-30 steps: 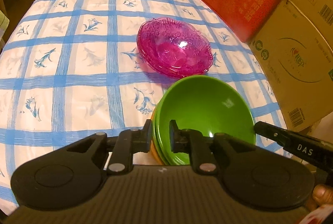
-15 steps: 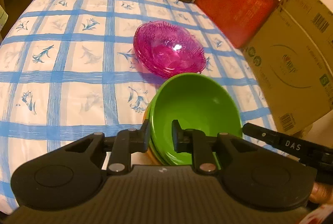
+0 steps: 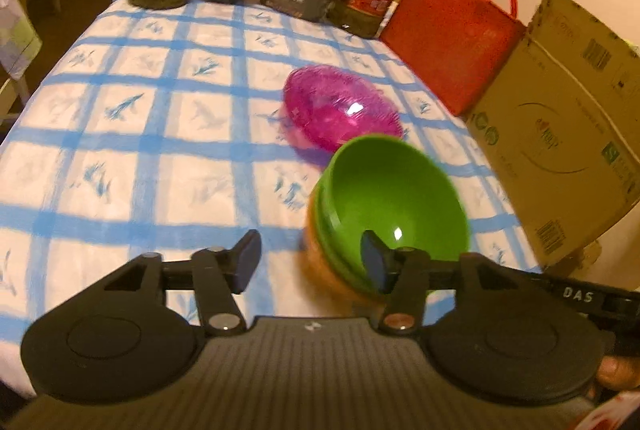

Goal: Organize plates and bowls
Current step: 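Open both grippers to release the small green bowl on the stack, then pull both tools back and bring them toward the bowl stack rim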

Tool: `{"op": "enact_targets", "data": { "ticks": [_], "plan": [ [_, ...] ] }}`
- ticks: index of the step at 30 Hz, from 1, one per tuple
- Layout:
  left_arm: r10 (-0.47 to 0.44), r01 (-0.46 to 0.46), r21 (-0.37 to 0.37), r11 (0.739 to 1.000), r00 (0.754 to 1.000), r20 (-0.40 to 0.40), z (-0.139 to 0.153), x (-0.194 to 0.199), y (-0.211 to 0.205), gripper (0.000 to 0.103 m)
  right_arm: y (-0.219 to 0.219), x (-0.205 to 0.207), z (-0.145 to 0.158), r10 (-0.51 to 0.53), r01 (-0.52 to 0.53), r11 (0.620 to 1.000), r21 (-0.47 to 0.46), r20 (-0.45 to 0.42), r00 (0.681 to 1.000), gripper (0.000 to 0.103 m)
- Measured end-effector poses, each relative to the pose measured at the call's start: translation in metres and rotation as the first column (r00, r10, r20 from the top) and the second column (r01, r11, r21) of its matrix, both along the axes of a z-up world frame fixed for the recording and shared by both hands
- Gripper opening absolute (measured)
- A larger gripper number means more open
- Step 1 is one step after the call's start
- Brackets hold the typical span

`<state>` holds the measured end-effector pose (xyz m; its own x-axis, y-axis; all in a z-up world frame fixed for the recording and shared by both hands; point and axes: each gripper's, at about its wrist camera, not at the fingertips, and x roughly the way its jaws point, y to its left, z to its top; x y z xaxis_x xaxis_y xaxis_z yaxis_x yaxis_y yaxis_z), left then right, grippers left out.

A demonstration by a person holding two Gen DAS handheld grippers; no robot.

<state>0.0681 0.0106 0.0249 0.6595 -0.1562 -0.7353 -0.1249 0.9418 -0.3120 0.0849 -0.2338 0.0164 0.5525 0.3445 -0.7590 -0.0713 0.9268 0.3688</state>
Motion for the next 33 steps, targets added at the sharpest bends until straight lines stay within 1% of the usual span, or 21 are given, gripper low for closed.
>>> {"op": "enact_targets", "data": {
  "ticks": [4, 5, 7, 10, 13, 17, 28, 33],
  "plan": [
    [0.031, -0.03, 0.023, 0.999, 0.999, -0.015, -0.013, -0.02, 0.005, 0.071, 0.001, -0.016, -0.01, 0.0, -0.001, 1.0, -0.018, -0.019, 1.0, 0.07],
    [0.034, -0.033, 0.036, 0.999, 0.999, -0.021, -0.016, -0.024, 0.005, 0.077, 0.002, -0.021, -0.013, 0.003, -0.004, 1.0, -0.026, -0.023, 1.0, 0.071],
    [0.044, -0.042, 0.068, 0.997, 0.999, -0.028, -0.02, -0.031, 0.004, 0.083, 0.004, -0.027, -0.017, 0.007, -0.008, 0.999, -0.032, -0.035, 0.999, 0.072],
    [0.046, -0.041, 0.102, 0.994, 0.998, -0.045, -0.025, -0.039, 0.003, 0.083, 0.006, -0.034, -0.023, 0.012, -0.014, 0.999, -0.03, -0.055, 0.998, 0.072],
    [0.049, -0.041, 0.112, 0.993, 0.996, -0.07, -0.03, -0.045, 0.002, 0.083, 0.009, -0.039, -0.025, 0.017, -0.019, 0.999, -0.031, -0.062, 0.998, 0.073],
    [0.045, -0.036, 0.126, 0.991, 0.996, -0.073, -0.033, -0.049, -0.002, 0.083, 0.012, -0.041, -0.026, 0.024, -0.025, 0.999, -0.025, -0.068, 0.997, 0.073],
    [0.032, -0.023, 0.102, 0.995, 0.996, -0.085, -0.035, -0.049, -0.006, 0.084, 0.014, -0.042, -0.027, 0.024, -0.025, 1.0, -0.016, -0.075, 0.997, 0.073],
    [0.045, -0.04, 0.079, 0.996, 0.996, -0.075, -0.03, -0.047, -0.002, 0.084, 0.012, -0.041, -0.023, 0.018, -0.019, 1.0, -0.02, -0.054, 0.998, 0.073]
  ]
}}
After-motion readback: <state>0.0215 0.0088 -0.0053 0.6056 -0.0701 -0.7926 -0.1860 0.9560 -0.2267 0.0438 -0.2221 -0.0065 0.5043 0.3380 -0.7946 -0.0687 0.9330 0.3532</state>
